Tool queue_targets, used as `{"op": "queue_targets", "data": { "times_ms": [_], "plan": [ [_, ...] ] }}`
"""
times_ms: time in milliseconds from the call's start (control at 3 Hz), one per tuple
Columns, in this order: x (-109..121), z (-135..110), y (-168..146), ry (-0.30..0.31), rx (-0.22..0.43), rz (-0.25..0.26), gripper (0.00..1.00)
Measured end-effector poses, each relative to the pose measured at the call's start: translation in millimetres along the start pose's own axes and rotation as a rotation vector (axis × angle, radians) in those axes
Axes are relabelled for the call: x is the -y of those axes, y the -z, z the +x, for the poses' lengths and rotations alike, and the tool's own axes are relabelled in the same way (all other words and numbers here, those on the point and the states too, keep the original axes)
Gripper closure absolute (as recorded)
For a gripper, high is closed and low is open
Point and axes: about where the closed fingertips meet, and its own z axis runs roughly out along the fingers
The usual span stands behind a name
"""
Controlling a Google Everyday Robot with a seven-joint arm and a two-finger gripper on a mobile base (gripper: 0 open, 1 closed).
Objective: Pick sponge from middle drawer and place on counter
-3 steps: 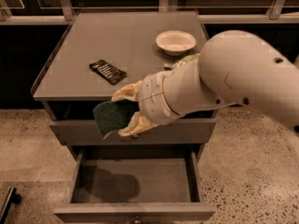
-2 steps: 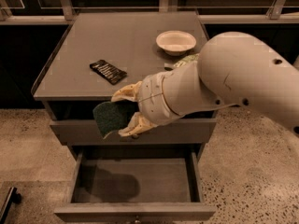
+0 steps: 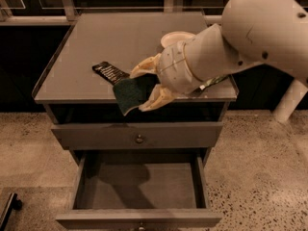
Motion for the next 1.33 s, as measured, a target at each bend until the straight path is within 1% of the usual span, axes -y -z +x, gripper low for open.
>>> {"op": "queue_targets", "data": {
  "times_ms": [333,667,1000,1333],
  "plan": [
    [40,36,11,-0.019,-0.025,0.038,1.00],
    [77,68,6,-0.050,-0.057,0.087,1.00],
    [102,92,-14,-0.086,-0.078,0.126,1.00],
    [113,109,-26,-0.118,-0.134,0.179,1.00]
  ]
}}
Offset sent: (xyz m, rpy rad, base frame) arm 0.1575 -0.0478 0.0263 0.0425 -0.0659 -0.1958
